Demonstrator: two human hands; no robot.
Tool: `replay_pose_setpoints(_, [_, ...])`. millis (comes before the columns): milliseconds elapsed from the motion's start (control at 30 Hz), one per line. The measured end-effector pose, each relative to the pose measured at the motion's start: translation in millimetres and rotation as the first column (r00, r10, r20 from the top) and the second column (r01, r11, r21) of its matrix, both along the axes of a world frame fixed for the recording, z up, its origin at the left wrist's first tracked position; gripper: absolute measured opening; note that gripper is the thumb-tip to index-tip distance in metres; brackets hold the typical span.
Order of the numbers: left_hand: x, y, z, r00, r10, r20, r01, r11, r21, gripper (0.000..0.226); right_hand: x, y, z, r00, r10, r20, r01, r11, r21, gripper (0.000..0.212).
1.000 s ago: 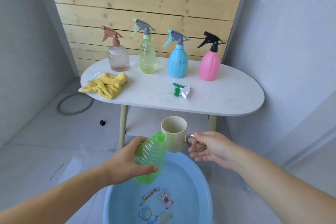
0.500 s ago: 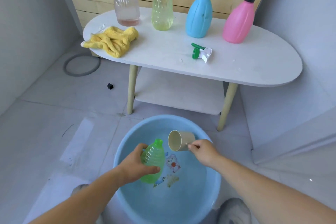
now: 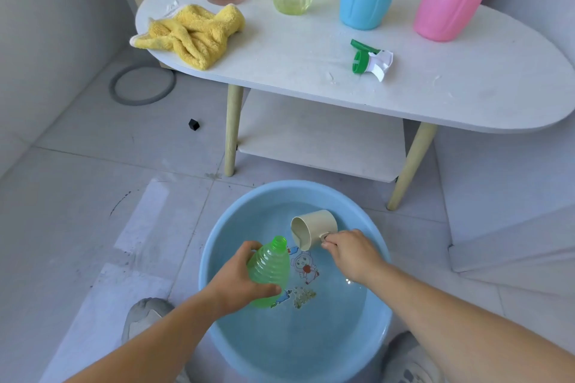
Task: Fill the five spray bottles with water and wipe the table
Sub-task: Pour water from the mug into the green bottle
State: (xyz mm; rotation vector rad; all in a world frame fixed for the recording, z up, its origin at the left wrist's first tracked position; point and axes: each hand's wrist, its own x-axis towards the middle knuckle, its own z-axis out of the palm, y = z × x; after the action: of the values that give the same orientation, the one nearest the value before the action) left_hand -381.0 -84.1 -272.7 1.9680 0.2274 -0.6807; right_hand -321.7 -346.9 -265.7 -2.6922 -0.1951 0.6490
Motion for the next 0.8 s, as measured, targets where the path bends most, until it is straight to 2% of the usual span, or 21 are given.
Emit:
replay_pose_setpoints(233, [0.6, 1.7, -8.0, 1.0, -0.004, -0.018, 0.004, 1.0, -0.009, 0.082, 0.1, -0.3, -6.8, 0.999, 0.009, -0.049, -0.008, 0.999, 0.038, 0.046])
replay_pose_setpoints(467, [-0.8, 2.9, -13.1, 1.0, -0.003, -0.025, 0.002, 1.0, -0.012, 0.075, 1.5, -1.3, -11.6, 0.998, 0.003, -0.063, 0.001, 0.998, 0.066, 0.046])
replay_pose_setpoints(800, [-0.2, 4.5, -12.4, 0.999, 0.004, -0.033, -0.004, 1.0, -0.01, 0.081, 0.1, 4.9, -11.7, 0.994, -0.016, -0.112, 0.023, 0.998, 0.059, 0.048])
